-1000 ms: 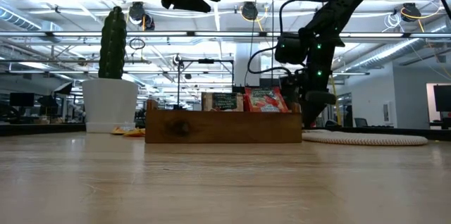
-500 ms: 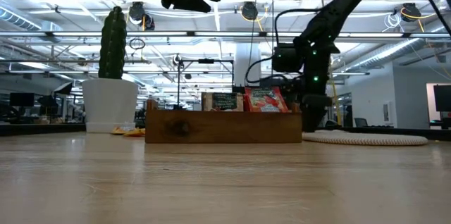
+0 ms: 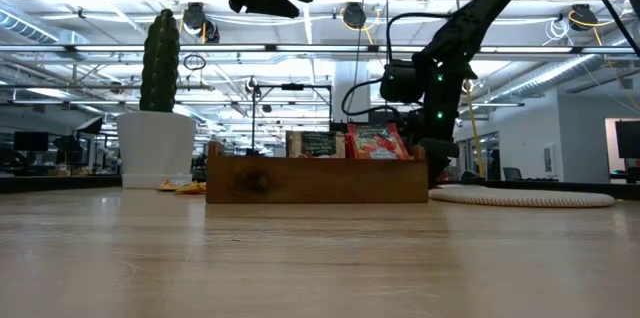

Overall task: Pick & Place Tea
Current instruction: Put the brown tea bag into the middle section of the wooden organizer

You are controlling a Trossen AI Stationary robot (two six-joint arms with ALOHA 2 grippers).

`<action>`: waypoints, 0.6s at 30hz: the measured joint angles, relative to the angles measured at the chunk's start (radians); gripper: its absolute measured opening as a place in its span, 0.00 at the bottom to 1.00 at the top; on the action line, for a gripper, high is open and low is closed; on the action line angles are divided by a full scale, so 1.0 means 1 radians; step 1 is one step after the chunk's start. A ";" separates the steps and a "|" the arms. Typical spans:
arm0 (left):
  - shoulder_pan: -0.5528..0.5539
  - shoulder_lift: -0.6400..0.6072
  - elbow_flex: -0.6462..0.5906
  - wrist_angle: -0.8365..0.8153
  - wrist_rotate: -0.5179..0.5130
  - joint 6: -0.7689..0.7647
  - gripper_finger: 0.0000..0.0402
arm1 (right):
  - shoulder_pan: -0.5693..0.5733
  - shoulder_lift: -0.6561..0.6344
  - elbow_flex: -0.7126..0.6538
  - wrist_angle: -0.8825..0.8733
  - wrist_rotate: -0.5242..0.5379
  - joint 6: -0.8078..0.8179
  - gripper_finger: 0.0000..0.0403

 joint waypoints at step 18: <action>0.000 0.000 0.000 0.001 0.000 0.000 0.77 | -0.037 -0.240 -0.005 -0.312 0.066 0.312 0.61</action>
